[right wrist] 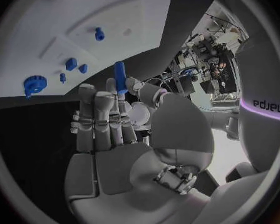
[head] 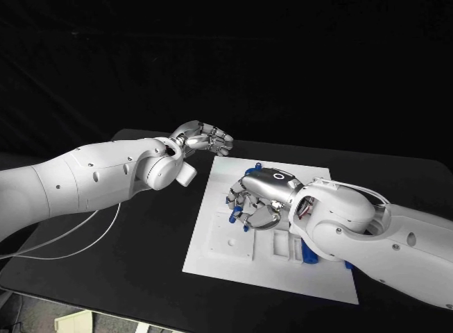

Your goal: Assemble the parts on the task board

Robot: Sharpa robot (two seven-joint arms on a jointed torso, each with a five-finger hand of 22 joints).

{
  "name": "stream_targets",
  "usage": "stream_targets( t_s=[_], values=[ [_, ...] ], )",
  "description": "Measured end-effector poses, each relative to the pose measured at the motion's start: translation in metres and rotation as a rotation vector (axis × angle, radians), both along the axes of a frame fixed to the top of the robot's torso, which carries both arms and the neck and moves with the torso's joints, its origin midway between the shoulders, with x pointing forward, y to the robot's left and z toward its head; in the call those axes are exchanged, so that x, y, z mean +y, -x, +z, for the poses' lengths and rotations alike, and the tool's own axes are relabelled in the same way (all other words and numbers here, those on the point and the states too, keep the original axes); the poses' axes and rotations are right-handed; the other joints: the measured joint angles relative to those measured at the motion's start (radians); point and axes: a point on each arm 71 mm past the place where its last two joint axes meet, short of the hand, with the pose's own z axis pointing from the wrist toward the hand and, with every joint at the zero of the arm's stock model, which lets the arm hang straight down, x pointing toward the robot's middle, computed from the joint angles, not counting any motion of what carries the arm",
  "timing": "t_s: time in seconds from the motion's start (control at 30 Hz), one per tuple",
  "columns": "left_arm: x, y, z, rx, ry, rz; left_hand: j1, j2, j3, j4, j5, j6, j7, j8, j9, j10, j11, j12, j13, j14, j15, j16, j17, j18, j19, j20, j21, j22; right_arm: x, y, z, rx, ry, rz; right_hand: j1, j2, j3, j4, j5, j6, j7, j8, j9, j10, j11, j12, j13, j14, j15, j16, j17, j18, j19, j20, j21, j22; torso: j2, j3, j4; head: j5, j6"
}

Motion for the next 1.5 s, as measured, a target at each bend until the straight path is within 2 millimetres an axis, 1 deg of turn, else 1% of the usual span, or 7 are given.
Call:
stream_targets(
  t_s=[0.17,0.3,0.4,0.8,1.1,1.23,1.5],
  values=[
    [-0.002,0.000,0.000,0.000,0.001,-0.004,0.000,0.000,0.000,0.000,0.000,0.000,0.000,0.000,0.000,0.000,0.000,0.000,0.000,0.000,0.000,0.000,0.000,0.000,0.000,0.000,0.000,0.000,0.005,0.004,-0.011,0.023,0.003,0.010,0.000,0.000,-0.003,-0.003,0.000,0.000,0.000,0.000,0.001,-0.001,-0.002,0.000,0.001,0.000,0.000,0.000,0.002,0.000,0.000,0.000,0.004,0.000,0.000,0.0000,-0.0009,0.013,-0.008],
    [-0.003,0.000,0.000,-0.001,0.002,-0.005,0.000,0.000,0.000,0.000,0.000,0.000,0.000,0.000,0.000,0.000,0.000,0.000,0.000,0.000,0.000,0.000,0.000,0.000,0.000,0.000,0.000,0.000,0.010,0.008,-0.023,0.038,0.023,0.026,0.000,0.000,-0.003,-0.003,0.000,0.000,0.000,-0.001,0.004,-0.001,-0.002,0.000,0.004,0.000,0.000,0.000,0.001,0.000,0.000,0.000,0.004,0.000,0.000,0.0006,-0.0018,0.020,-0.013],
    [-0.003,0.000,0.000,-0.001,0.002,-0.006,0.000,0.000,0.000,0.000,0.000,0.000,0.000,0.000,0.000,0.000,0.000,0.000,0.000,0.000,0.000,0.000,0.000,0.000,0.000,0.000,-0.004,0.000,0.009,0.008,-0.029,0.043,0.034,0.025,0.000,0.000,-0.003,-0.003,0.000,0.000,0.000,-0.002,0.004,-0.002,-0.002,-0.001,0.007,0.000,0.000,0.000,0.002,0.000,0.000,0.000,0.004,0.000,0.000,0.0012,-0.0023,0.023,-0.015],
    [-0.004,0.000,0.000,0.000,0.002,-0.009,0.000,0.000,0.000,0.000,0.000,0.000,0.000,0.000,0.000,0.000,0.000,0.000,0.000,0.000,0.000,-0.004,0.001,0.000,0.000,0.000,-0.004,0.001,0.009,0.007,-0.043,0.058,0.069,0.020,0.000,0.000,-0.006,-0.005,-0.001,0.000,0.000,-0.002,0.004,0.000,-0.003,-0.003,0.011,0.000,0.000,0.000,0.001,0.000,0.000,0.000,0.004,0.000,0.000,0.0013,-0.0035,0.026,-0.021],
    [-0.002,0.000,0.000,0.002,0.000,-0.005,0.000,0.000,0.000,0.000,0.000,0.000,0.000,0.000,0.000,0.000,0.000,0.000,0.000,0.000,0.000,-0.004,0.002,0.000,0.000,0.000,-0.004,0.001,0.009,0.008,-0.044,0.057,0.073,0.022,0.000,0.000,-0.006,-0.005,-0.001,-0.001,0.000,-0.002,0.004,0.002,-0.002,-0.004,0.012,0.000,0.000,0.000,0.002,0.000,0.000,0.000,0.004,0.000,0.000,0.0012,-0.0032,0.026,-0.021],
    [-0.002,0.000,0.000,0.003,0.000,-0.005,0.000,0.000,0.000,0.000,0.000,0.000,0.000,0.000,0.000,0.000,0.000,0.000,0.000,0.000,0.000,-0.004,0.002,0.000,0.000,0.000,-0.004,0.001,0.008,0.007,-0.044,0.057,0.074,0.020,0.000,0.000,-0.006,-0.005,-0.004,-0.001,0.000,-0.003,0.004,0.002,-0.002,-0.004,0.010,0.000,0.000,0.004,0.002,0.000,0.002,0.001,0.004,0.000,0.000,0.0007,-0.0028,0.029,-0.024],
    [0.001,0.000,0.000,0.004,-0.001,0.000,0.000,0.000,0.000,0.000,0.000,0.000,0.000,0.000,0.000,0.000,0.000,0.000,-0.001,0.000,0.000,-0.004,0.002,0.000,0.000,0.000,-0.004,0.002,0.006,0.008,-0.045,0.059,0.077,0.023,-0.002,0.002,-0.008,-0.008,-0.004,-0.001,0.000,-0.005,0.005,0.002,-0.001,-0.007,0.010,0.000,0.000,0.004,0.003,0.000,0.005,-0.001,0.004,0.000,0.000,-0.0001,-0.0028,0.028,-0.029]
  ],
)
